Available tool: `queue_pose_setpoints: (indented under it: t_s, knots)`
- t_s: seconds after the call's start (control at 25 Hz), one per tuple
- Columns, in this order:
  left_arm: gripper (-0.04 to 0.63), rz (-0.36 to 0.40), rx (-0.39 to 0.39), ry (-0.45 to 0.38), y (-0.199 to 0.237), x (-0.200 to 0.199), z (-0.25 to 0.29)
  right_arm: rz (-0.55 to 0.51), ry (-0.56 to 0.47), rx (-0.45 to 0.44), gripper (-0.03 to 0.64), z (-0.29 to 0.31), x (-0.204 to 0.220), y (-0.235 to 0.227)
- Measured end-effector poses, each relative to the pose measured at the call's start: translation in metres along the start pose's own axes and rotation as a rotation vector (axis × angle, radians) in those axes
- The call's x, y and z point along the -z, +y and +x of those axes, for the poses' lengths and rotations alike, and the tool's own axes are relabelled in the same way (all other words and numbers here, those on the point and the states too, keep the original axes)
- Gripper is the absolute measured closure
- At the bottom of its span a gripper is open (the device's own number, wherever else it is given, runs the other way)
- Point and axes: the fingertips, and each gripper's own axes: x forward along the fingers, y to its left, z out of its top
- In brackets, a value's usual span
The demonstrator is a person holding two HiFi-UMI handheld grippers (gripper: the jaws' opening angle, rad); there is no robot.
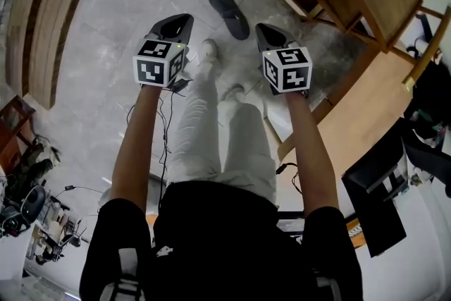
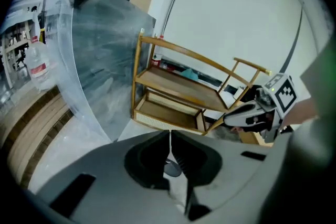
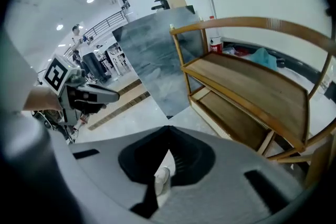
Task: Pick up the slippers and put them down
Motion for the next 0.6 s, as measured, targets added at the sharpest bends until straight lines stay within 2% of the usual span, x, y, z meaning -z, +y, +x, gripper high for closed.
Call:
queue_pose_setpoints:
  t_s: [0.24,0.6]
  knots:
    - [0.583,0.01,0.025,-0.045,-0.027,-0.051,-0.053,-0.009,-0.001,0.01,0.617,-0.062,-0.03,0.016]
    - [0.583,0.049,0.06,-0.041,-0.081,-0.087,-0.085,0.009,-0.003,0.014,0.617,-0.12,-0.043,0.012]
